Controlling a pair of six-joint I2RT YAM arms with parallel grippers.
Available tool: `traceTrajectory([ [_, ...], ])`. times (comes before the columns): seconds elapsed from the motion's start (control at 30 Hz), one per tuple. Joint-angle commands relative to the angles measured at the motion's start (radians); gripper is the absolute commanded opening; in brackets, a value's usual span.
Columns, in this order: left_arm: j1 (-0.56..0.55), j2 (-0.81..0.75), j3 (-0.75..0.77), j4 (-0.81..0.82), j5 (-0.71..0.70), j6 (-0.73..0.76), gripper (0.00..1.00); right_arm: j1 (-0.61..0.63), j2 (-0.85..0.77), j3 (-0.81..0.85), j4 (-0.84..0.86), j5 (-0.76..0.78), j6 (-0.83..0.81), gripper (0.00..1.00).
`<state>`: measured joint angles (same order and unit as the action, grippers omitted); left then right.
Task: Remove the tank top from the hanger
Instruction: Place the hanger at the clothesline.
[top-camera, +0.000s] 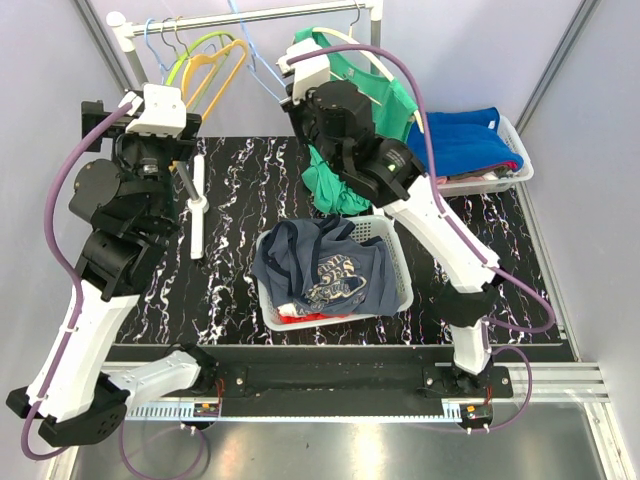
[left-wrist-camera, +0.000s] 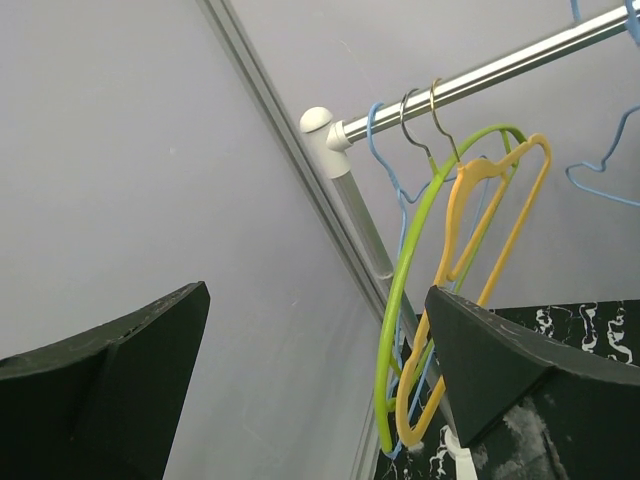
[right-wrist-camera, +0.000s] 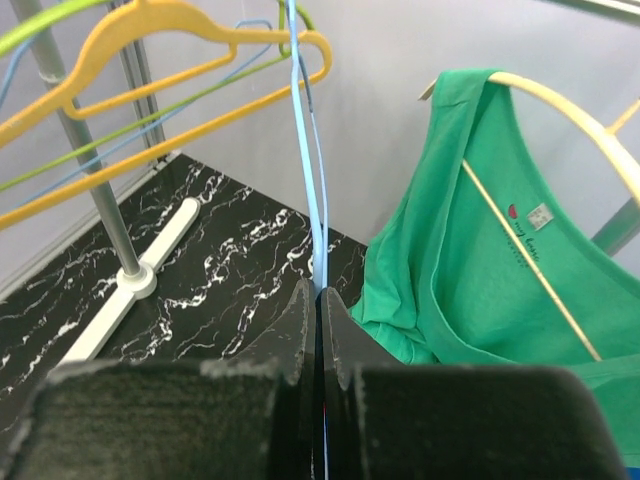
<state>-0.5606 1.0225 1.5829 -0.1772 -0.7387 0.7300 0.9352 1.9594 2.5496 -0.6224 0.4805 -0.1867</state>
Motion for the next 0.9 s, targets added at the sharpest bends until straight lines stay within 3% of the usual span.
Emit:
traceTrajectory([
  [0.0, 0.007, -0.012, 0.012, 0.028, -0.014, -0.033, 0.99, 0.002, 0.018, 0.023, 0.050, 0.013, 0.021, 0.00],
  [0.3, 0.008, -0.010, -0.001, -0.047, 0.025, -0.101, 0.99, 0.031, 0.024, -0.040, 0.072, 0.004, 0.043, 0.00],
  [0.5, 0.010, -0.004, 0.006, -0.065, 0.032, -0.119, 0.99, 0.056, 0.101, 0.027, 0.073, 0.009, 0.056, 0.01],
  [0.63, 0.014, -0.001, -0.004, -0.068, 0.035, -0.121, 0.99, 0.065, 0.141, 0.044, 0.075, -0.017, 0.079, 0.21],
  [0.73, 0.016, 0.002, -0.008, -0.071, 0.036, -0.124, 0.99, 0.079, 0.171, 0.066, 0.076, -0.065, 0.082, 0.44],
  [0.77, 0.018, 0.004, -0.008, -0.073, 0.038, -0.126, 0.99, 0.082, 0.180, 0.075, 0.075, -0.071, 0.082, 0.57],
  [0.87, 0.016, 0.007, -0.006, -0.073, 0.038, -0.127, 0.99, 0.094, 0.185, 0.106, 0.043, -0.066, 0.075, 0.61],
])
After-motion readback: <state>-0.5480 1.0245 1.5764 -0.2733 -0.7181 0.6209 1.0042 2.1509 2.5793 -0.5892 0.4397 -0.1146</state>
